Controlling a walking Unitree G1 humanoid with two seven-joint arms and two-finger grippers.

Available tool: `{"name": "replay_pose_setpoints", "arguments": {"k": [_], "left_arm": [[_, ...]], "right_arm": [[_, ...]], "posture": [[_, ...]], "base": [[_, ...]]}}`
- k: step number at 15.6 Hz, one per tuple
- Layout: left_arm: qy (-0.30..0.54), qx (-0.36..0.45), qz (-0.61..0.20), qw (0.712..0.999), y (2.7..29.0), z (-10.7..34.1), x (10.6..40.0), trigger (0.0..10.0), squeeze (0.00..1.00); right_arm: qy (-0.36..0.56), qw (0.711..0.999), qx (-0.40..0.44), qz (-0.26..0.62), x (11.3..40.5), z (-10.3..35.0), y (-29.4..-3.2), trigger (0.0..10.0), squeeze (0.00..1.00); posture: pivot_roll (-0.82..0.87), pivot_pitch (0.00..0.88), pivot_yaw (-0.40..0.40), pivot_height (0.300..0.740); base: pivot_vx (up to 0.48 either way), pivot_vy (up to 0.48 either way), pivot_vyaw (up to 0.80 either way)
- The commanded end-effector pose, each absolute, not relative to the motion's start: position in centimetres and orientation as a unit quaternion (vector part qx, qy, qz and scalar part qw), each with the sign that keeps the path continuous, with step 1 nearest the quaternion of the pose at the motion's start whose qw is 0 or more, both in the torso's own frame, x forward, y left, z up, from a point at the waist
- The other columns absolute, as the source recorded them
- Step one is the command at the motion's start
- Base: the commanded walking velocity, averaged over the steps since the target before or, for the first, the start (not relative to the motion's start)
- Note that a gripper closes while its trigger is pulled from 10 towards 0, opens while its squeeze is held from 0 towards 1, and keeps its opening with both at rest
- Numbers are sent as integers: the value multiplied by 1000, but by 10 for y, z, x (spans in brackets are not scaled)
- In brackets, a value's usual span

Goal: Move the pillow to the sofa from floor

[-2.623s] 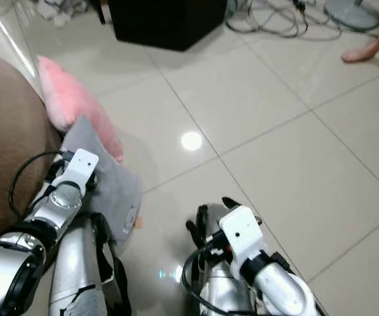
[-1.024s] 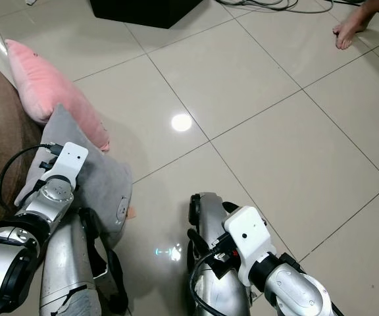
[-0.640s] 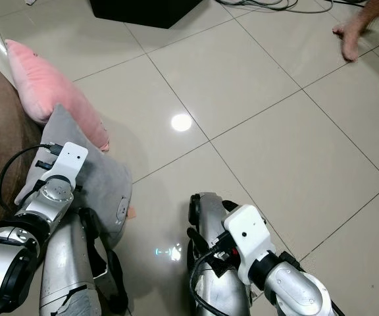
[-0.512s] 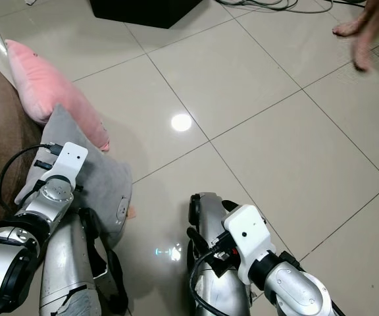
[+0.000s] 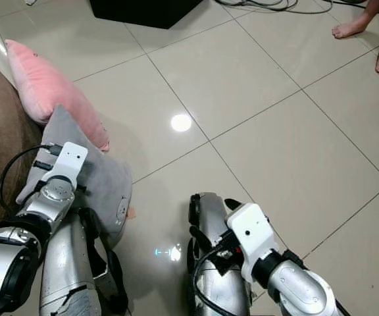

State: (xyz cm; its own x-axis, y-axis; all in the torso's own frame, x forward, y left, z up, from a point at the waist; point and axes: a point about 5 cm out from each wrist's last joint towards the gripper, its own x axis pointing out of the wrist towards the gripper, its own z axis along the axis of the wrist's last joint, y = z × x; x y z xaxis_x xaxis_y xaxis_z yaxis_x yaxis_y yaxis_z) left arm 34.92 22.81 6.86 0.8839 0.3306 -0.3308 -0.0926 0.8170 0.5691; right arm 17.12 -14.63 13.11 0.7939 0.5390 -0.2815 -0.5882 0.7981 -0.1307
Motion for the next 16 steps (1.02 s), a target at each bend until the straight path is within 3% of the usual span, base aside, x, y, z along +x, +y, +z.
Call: {"name": "replay_pose_setpoints", "arguments": {"k": [1, 4, 7, 10, 13, 14, 15, 16], "left_arm": [[230, 241, 106, 937, 224, 59, 344, 0, 0], [197, 139, 75, 967, 202, 67, 354, 0, 0], [104, 26, -11, 994, 163, 95, 371, 0, 0], [-27, -23, -67, 997, 145, 142, 377, 0, 0], [-108, -66, -96, 987, 141, 166, 356, 0, 0], [-110, -66, -110, 986, 137, 168, 351, 4196, 0], [-101, -67, -128, 984, 133, 165, 346, 10000, 0], [-79, -82, -191, 975, 116, 155, 325, 10000, 0]], "right_arm": [[123, 940, -106, 299, 168, 129, -150, 10000, 0], [114, 951, -104, 268, 169, 127, -153, 10000, 0], [81, 979, -92, 163, 180, 125, -161, 10000, 0], [45, 993, -79, 70, 193, 127, -162, 10000, 0], [-7, 1000, -25, 16, 205, 137, -161, 10000, 0], [-13, 1000, -20, 8, 208, 139, -161, 10000, 0], [-20, 1000, -15, 2, 210, 140, -161, 10000, 0], [-29, 999, 0, -20, 218, 141, -162, 10000, 0]], "posture": [[-293, 287, -80, 511], [-261, 238, -62, 511], [-167, 160, -30, 511], [-90, 89, 7, 511], [-49, 26, 23, 531], [-46, 22, 24, 541], [-27, 0, 30, 546], [-9, 0, 30, 561]], "base": [[0, 0, 0], [0, 0, 0], [0, 0, 0], [0, 0, 0], [0, 0, 0], [0, 0, 0], [0, 0, 0], [0, 0, 0]]}}
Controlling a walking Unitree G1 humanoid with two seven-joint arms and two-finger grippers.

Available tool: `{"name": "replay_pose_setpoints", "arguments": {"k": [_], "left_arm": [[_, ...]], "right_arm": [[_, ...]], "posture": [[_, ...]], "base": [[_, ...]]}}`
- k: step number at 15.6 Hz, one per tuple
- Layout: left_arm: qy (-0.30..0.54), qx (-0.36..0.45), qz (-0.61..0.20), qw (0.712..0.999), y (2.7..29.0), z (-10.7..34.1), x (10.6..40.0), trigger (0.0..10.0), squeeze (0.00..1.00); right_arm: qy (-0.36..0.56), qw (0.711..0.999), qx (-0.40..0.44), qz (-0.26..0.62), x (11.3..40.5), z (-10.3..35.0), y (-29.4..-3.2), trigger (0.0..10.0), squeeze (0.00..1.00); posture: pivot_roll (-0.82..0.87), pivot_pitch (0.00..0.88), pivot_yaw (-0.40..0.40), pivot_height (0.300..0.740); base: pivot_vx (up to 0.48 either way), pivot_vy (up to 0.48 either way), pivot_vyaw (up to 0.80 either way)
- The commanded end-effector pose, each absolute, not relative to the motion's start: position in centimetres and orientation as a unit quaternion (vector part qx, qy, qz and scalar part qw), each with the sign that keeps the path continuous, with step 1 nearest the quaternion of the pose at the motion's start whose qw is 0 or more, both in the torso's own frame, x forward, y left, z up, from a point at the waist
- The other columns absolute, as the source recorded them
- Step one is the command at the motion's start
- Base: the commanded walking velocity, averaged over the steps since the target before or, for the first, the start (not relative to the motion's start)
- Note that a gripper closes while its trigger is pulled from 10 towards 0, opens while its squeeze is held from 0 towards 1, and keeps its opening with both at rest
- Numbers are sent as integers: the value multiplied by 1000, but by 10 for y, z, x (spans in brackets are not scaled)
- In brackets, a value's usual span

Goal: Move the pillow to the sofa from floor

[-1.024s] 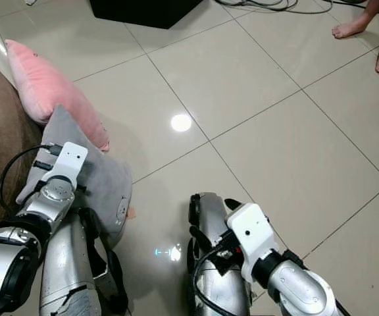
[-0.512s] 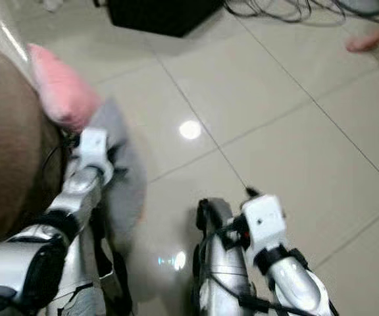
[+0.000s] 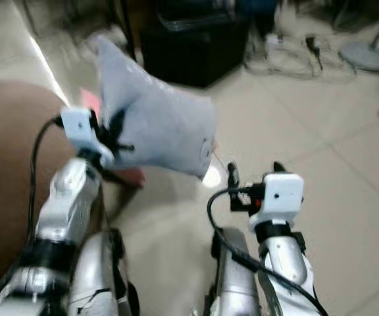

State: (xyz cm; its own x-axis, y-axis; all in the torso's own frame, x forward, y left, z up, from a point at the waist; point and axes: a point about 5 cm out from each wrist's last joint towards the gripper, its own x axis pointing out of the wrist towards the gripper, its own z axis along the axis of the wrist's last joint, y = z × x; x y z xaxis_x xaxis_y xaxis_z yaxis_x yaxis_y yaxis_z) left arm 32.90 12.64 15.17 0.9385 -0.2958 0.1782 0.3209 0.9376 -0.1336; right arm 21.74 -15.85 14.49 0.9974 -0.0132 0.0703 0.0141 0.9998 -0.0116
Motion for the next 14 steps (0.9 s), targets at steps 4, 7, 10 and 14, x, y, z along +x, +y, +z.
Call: {"name": "replay_pose_setpoints", "arguments": {"k": [4, 7, 10, 14], "left_arm": [[-53, -3, -244, 968, 101, 135, 300, 10000, 0], [-6, 30, -239, 971, 109, 114, 295, 10000, 0], [-17, 50, -247, 968, 110, 120, 293, 10000, 0], [-33, 39, -221, 974, 114, 130, 301, 10000, 0]], "right_arm": [[-20, 999, 14, -26, 225, 134, -159, 10000, 0], [-8, 1000, 0, -13, 227, 128, -158, 10000, 0], [-2, 1000, 7, -17, 228, 123, -161, 10000, 0], [-2, 1000, 9, 5, 232, 122, -153, 10000, 0]], "posture": [[7, 0, 21, 596], [0, 0, 10, 626], [19, 0, 5, 656], [26, 0, 7, 696]], "base": [[0, 0, 0], [0, 0, 0], [0, 0, 0], [0, 0, 0]]}}
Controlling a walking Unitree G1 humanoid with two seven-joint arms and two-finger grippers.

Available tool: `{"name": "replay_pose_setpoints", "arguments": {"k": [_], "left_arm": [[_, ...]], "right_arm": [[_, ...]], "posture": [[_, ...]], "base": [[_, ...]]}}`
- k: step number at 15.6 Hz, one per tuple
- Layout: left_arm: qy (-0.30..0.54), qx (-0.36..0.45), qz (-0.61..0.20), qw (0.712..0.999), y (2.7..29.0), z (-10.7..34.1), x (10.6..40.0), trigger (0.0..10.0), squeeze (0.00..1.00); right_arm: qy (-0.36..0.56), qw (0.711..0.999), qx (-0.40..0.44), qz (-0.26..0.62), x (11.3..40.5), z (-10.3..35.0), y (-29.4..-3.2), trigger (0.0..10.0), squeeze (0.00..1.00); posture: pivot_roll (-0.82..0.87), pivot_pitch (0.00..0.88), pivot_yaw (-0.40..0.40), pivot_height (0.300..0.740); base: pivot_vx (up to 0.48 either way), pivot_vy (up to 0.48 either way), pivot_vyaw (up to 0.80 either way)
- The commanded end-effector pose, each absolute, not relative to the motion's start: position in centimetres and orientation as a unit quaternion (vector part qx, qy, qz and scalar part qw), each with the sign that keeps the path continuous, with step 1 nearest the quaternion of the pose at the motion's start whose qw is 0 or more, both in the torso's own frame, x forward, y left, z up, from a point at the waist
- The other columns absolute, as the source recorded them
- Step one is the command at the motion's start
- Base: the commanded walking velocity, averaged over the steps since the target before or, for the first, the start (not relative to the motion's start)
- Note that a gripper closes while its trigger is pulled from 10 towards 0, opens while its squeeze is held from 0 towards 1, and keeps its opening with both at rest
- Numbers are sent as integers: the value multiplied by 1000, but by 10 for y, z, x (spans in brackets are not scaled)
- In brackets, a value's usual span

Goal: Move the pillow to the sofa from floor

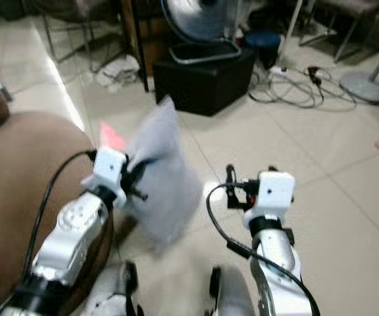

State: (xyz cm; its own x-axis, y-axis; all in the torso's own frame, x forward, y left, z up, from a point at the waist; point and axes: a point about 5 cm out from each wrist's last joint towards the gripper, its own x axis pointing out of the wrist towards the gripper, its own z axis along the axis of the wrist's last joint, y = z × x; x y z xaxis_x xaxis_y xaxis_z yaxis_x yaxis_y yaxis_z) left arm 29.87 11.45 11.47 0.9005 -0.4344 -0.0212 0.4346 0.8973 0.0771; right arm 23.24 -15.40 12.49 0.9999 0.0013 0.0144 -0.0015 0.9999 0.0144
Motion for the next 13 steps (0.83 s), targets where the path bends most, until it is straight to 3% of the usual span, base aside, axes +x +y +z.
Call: {"name": "replay_pose_setpoints", "arguments": {"k": [1, 4, 10, 12, 13], "left_arm": [[-29, 32, -218, 975, 114, 130, 302, 10000, 0], [-32, 35, -219, 974, 111, 130, 302, 10000, 0], [-47, 41, -221, 973, 106, 133, 303, 10000, 0], [-65, 46, -216, 973, 109, 140, 305, 10000, 0], [-67, 49, -216, 973, 111, 141, 305, 10000, 0]], "right_arm": [[0, 1000, 8, 9, 232, 121, -152, 10000, 0], [1, 1000, 9, 13, 231, 120, -151, 10000, 0], [21, 999, 19, 41, 229, 111, -144, 10000, 0], [39, 990, -69, 118, 226, 103, -127, 10000, 0], [42, 987, -71, 138, 225, 101, -121, 10000, 0]], "posture": [[26, 0, 8, 706], [22, 0, 8, 740], [20, 0, -1, 740], [30, 0, -5, 740], [37, 0, -8, 740]], "base": [[0, 0, 0], [0, 0, 0], [0, 0, 0], [0, 0, 400], [296, 0, 800]]}}
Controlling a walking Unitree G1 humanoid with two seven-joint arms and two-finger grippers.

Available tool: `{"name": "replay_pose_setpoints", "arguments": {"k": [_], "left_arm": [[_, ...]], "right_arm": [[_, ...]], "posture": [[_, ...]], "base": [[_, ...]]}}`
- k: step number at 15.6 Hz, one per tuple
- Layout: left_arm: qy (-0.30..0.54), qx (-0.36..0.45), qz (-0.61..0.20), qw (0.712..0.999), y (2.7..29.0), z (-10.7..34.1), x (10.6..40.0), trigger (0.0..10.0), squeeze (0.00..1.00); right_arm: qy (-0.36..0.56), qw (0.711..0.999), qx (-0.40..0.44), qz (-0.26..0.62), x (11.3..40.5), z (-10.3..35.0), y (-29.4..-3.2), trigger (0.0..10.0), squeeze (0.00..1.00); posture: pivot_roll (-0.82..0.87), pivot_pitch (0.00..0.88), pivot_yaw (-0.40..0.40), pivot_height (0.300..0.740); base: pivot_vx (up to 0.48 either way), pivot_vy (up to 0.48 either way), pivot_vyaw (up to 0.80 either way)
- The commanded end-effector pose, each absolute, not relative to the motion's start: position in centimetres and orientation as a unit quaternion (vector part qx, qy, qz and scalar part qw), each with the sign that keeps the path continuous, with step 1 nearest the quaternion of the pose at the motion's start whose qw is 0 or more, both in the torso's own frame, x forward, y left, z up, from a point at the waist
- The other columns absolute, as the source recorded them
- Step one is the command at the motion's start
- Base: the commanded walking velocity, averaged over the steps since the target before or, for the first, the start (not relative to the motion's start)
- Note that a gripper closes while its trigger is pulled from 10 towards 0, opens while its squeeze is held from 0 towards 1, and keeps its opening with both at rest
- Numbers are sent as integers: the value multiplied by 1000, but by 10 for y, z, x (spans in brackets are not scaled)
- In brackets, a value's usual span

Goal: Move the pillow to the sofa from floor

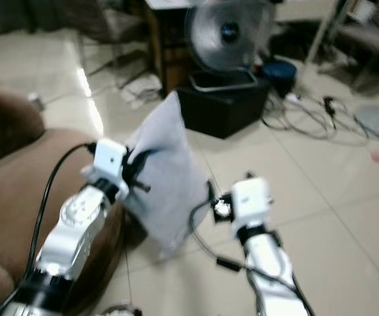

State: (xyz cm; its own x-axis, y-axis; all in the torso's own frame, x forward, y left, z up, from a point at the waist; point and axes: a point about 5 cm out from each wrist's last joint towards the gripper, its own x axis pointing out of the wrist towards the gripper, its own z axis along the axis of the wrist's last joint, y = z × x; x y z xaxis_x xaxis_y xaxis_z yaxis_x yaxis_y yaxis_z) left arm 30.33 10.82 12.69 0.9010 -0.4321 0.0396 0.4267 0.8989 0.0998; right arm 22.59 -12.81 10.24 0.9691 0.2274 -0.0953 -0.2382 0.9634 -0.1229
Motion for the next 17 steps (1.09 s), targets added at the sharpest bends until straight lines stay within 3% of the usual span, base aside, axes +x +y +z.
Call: {"name": "replay_pose_setpoints", "arguments": {"k": [1, 11, 16, 17], "left_arm": [[-67, 51, -214, 973, 113, 141, 305, 10000, 0], [-71, 74, -201, 974, 124, 142, 297, 10000, 0], [-69, 85, -219, 970, 122, 144, 298, 10000, 0], [-62, 89, -238, 965, 114, 143, 301, 10000, 0]], "right_arm": [[43, 986, -66, 149, 224, 100, -117, 10000, 0], [48, 981, -58, 181, 225, 91, -108, 10000, 0], [50, 984, -57, 159, 221, 87, -114, 10000, 0], [47, 991, -47, 119, 223, 86, -122, 10000, 0]], "posture": [[42, 0, -10, 740], [87, 0, -25, 740], [85, 0, 2, 740], [85, 0, 11, 740]], "base": [[315, 0, 800], [345, 0, 800], [365, 0, 800], [364, 0, 0]]}}
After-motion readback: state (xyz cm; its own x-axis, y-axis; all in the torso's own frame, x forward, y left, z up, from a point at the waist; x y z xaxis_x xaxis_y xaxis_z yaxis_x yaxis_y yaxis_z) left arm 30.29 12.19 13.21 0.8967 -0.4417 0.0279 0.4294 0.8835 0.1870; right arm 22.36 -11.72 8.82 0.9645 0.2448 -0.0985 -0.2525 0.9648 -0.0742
